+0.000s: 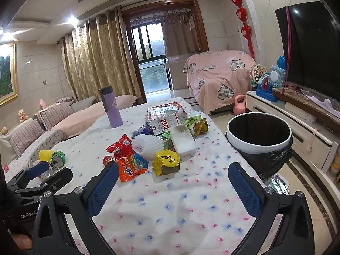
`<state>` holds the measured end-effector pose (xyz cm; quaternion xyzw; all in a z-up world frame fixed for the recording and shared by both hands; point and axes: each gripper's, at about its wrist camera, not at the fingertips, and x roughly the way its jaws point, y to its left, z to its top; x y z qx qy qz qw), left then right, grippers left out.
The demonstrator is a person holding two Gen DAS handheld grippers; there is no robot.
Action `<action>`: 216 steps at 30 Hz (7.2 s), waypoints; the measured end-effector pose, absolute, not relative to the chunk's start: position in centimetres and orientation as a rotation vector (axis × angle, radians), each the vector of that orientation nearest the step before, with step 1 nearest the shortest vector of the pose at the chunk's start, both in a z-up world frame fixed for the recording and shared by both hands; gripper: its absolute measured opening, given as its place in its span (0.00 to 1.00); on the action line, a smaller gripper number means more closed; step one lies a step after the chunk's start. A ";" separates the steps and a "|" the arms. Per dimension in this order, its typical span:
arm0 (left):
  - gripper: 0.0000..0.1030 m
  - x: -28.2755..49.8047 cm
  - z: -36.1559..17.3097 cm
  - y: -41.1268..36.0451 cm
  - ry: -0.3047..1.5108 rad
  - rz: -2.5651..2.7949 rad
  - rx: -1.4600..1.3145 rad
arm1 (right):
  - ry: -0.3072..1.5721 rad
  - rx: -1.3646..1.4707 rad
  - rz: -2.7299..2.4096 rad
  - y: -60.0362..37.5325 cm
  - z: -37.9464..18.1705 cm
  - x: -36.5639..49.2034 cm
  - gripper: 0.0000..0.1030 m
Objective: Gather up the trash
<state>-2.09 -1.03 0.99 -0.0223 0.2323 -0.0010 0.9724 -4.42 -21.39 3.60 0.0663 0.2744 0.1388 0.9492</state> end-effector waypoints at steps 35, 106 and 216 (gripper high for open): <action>0.75 8.3 -3.4 -1.2 0.746 -0.113 -0.086 | 0.807 0.175 0.397 -18.1 -2.7 4.5 0.79; 0.01 21.2 0.9 -23.4 0.756 -0.571 0.005 | 0.848 0.340 0.219 -39.8 -0.3 13.8 0.00; 0.24 14.5 -0.9 -10.5 0.820 -0.405 -0.120 | 0.813 0.265 0.260 -30.2 -0.9 7.5 0.57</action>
